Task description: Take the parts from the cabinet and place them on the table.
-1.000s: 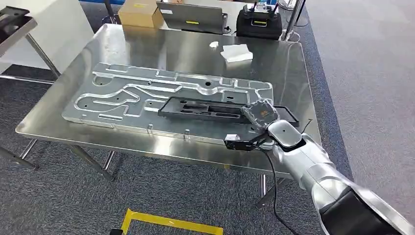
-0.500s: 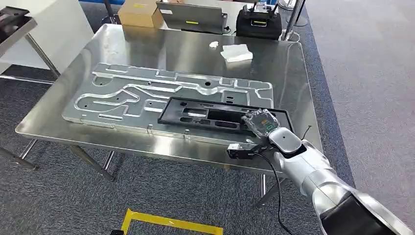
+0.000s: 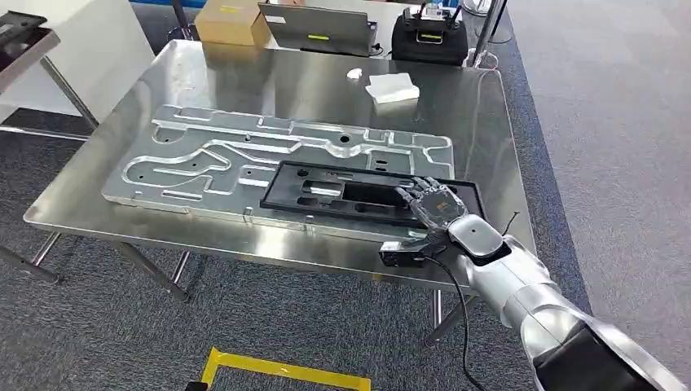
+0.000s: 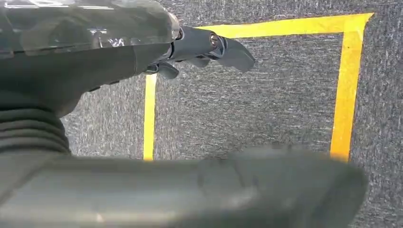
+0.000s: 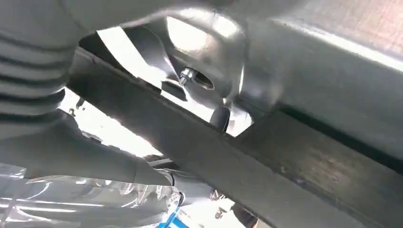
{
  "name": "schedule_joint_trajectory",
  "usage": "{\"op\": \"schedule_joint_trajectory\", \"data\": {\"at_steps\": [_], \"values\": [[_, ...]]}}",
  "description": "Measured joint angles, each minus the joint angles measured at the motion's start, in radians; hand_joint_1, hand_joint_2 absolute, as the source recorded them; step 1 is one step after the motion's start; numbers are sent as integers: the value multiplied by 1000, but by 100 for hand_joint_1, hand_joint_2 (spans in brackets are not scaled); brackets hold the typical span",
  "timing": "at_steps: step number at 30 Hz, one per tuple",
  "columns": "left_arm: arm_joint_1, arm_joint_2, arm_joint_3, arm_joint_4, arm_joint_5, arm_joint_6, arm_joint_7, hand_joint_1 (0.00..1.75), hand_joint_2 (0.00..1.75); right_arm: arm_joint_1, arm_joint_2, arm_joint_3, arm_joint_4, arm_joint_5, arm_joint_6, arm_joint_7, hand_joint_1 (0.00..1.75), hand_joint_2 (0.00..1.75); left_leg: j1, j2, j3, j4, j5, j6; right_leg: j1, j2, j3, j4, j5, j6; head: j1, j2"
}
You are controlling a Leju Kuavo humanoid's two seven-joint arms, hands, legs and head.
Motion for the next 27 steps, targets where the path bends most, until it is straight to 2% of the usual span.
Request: {"op": "schedule_joint_trajectory", "data": {"at_steps": [7,15,19,23,27], "values": [[0,-2,0,0,0,-9,-6,0,0,4,0,0,0,2,5,2,0,0,0,0,-1,0,0,0,0,0,0,0,0,0,0,0],[-1,-6,16,0,20,-3,-48,0,0,4,-3,-6,0,27,6,6,0,0,0,0,-1,0,0,0,0,0,-1,0,0,0,0,0],[-2,-6,24,0,17,-5,-56,0,0,-8,-14,-17,0,26,10,33,0,0,0,0,-1,0,0,0,0,0,-1,0,0,0,0,0],[-2,-6,32,0,14,-10,-56,0,0,-70,-37,-63,-16,12,19,53,0,0,0,0,-2,0,0,0,-1,0,-1,0,1,1,0,0],[-1,-7,37,0,-3,-18,-63,0,0,-197,-81,-132,-52,-31,92,60,0,0,-1,0,-4,1,2,1,-2,-1,-3,0,2,3,0,0]]}}
